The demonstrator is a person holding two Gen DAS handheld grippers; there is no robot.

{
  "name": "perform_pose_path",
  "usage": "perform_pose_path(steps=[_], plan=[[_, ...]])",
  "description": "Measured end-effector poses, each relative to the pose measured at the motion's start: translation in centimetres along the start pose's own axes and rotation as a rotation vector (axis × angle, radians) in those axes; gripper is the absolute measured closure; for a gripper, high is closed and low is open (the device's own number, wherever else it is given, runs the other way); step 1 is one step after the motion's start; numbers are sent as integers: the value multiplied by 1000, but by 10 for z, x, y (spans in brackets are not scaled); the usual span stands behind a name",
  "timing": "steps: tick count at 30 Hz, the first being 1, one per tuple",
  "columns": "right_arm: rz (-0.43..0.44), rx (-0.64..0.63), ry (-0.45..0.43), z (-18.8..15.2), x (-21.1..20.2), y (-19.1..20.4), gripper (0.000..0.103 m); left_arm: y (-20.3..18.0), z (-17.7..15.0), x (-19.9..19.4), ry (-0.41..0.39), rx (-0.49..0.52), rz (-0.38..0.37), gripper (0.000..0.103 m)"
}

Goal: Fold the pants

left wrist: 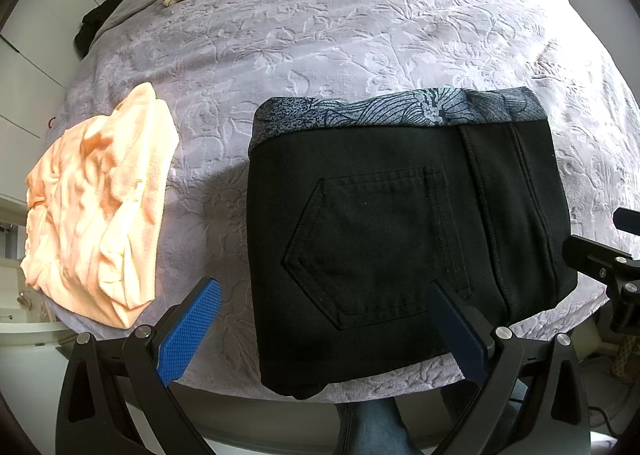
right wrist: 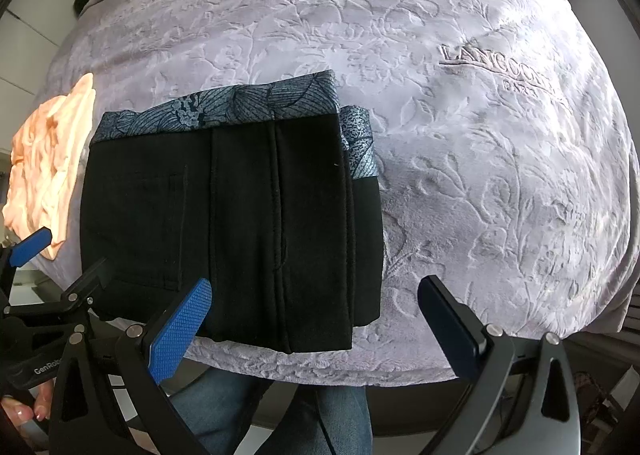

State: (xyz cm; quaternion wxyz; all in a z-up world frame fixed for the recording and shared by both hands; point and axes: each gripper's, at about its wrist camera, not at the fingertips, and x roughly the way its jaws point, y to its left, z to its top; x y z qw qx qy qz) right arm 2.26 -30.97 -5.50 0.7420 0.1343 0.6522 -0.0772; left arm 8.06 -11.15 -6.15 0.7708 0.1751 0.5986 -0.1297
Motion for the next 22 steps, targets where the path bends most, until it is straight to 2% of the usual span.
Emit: perform_pose_path(steps=[16, 22], plan=[[-2, -5, 8, 4, 2, -1, 0, 0, 2, 1, -6, 7, 9, 0], [-4, -9, 11, 5, 3, -1, 0, 2, 2, 0, -26, -1, -14, 0]])
